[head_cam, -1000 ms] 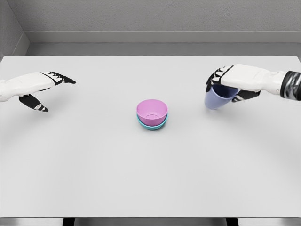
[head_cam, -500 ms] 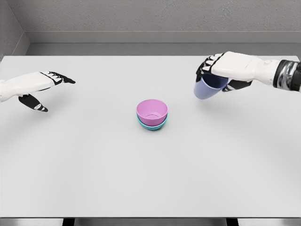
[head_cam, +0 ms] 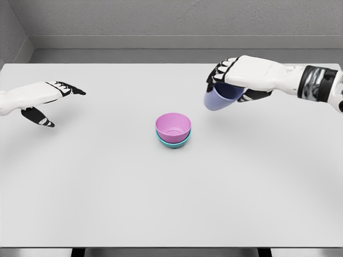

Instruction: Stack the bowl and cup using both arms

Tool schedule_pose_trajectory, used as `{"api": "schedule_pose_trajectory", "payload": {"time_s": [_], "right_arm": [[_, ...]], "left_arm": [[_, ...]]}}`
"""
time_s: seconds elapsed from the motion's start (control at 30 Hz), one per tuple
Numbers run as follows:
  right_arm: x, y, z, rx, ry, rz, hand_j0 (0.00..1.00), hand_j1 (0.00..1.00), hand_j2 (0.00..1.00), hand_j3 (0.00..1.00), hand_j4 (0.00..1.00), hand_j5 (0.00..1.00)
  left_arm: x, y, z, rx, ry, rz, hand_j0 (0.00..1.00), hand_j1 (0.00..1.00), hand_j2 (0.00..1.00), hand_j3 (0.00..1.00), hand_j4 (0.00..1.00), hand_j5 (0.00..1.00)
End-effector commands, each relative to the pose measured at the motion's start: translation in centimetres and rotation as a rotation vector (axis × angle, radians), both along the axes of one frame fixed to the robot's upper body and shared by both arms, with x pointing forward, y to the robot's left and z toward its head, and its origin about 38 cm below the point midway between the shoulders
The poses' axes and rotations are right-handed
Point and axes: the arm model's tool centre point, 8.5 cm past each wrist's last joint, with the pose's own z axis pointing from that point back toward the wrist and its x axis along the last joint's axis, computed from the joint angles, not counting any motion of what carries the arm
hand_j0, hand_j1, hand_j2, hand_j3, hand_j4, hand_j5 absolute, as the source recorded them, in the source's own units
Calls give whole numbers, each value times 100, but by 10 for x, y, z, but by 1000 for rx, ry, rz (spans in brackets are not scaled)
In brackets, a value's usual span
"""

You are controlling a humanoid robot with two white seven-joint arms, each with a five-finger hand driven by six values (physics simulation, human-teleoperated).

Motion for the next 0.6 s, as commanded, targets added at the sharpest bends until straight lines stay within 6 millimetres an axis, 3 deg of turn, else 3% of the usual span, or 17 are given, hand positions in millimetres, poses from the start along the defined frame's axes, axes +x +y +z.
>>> {"api": "schedule_pose_trajectory", "payload": {"time_s": [0.0, 0.33, 0.57], "right_arm": [[0, 6, 1, 17, -1, 12, 57, 57, 57, 57, 57, 57], [-9, 34, 6, 44, -21, 86, 57, 57, 57, 57, 57, 57], [-10, 50, 7, 58, -24, 121, 57, 57, 57, 57, 57, 57]], "left_arm": [[0, 0, 1, -6, 0, 3, 100, 100, 100, 100, 100, 100], [0, 2, 1, -11, 0, 7, 100, 100, 100, 100, 100, 100], [-4, 14, 7, 5, -3, 24, 100, 100, 100, 100, 100, 100]]}}
